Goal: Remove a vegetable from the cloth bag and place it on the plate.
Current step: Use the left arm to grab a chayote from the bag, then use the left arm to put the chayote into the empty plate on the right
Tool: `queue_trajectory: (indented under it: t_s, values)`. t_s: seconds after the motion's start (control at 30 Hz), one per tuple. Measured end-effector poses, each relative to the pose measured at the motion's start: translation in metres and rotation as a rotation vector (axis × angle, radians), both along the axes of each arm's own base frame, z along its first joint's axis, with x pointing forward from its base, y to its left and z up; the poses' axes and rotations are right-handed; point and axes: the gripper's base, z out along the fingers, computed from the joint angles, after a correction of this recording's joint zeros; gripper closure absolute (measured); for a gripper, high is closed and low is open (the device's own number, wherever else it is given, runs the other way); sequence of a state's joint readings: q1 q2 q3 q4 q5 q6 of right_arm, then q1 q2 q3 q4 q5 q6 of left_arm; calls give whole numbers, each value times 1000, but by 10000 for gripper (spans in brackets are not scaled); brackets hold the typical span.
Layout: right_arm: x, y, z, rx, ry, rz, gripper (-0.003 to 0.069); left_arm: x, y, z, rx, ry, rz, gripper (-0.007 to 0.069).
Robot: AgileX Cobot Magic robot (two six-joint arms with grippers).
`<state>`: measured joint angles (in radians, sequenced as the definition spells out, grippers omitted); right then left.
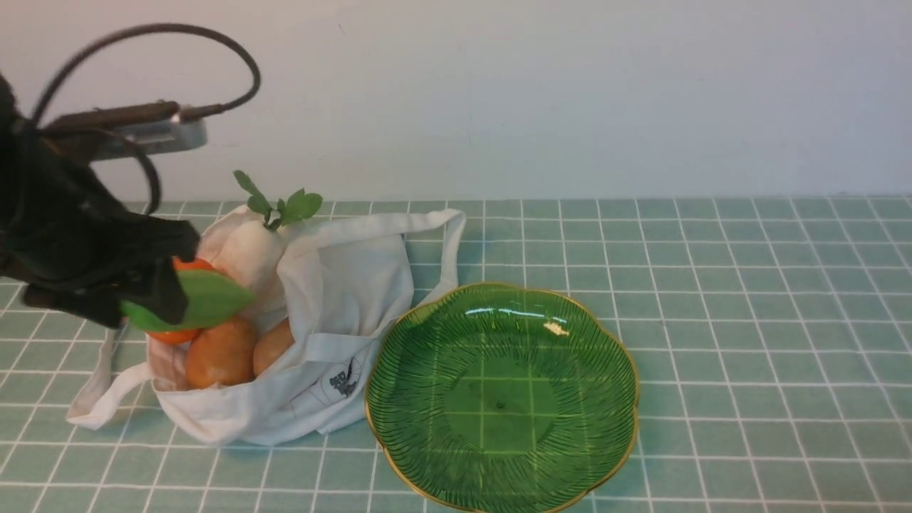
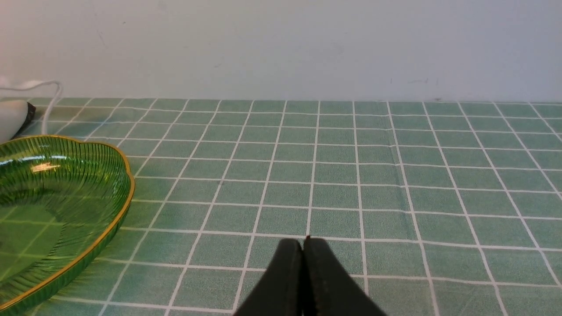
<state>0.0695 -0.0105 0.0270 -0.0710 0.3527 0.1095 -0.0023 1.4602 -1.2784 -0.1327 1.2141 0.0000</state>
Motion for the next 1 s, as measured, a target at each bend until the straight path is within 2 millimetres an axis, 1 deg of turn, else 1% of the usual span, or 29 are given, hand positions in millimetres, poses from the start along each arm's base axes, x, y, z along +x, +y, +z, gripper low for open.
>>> queue_trajectory:
  t_s: [0.13,0.23,0.3,0.33,0.4,0.43,0.47,0.53,0.63,0.73,0.77,0.8,0.87,0.93,1.0]
  values:
    - [0,0,0,0,0,0,675,-29,5,42,45,-134,51,272]
    - [0,0,0,0,0,0,675,-51,-2,70,-47,-236,57,272]
    - [0,0,0,0,0,0,675,-58,-11,77,-113,-259,18,272]
    - [0,0,0,0,0,0,675,-62,-25,79,-178,-265,-62,272]
    - [0,0,0,0,0,0,675,-64,-37,78,-221,-255,-133,272]
    - [0,0,0,0,0,0,675,-64,-46,73,-243,-236,-182,272]
    - [0,0,0,0,0,0,675,-61,-65,62,-267,-186,-267,272]
    - [0,0,0,0,0,0,675,-53,-89,44,-272,-111,-358,272]
    - [0,0,0,0,0,0,675,-35,-127,10,-261,-23,-443,272]
    - [0,0,0,0,0,0,675,-19,-163,-28,-234,29,-497,272]
    - [0,0,0,0,0,0,675,-19,-163,-27,-234,21,-496,272]
    - [0,0,0,0,0,0,675,-12,-178,-44,-215,33,-518,272]
    - [0,0,0,0,0,0,675,-4,-196,-65,-193,51,-539,272]
    - [0,0,0,0,0,0,675,4,-211,-81,-183,58,-544,272]
    - [0,0,0,0,0,0,675,10,-222,-88,-184,58,-541,270]
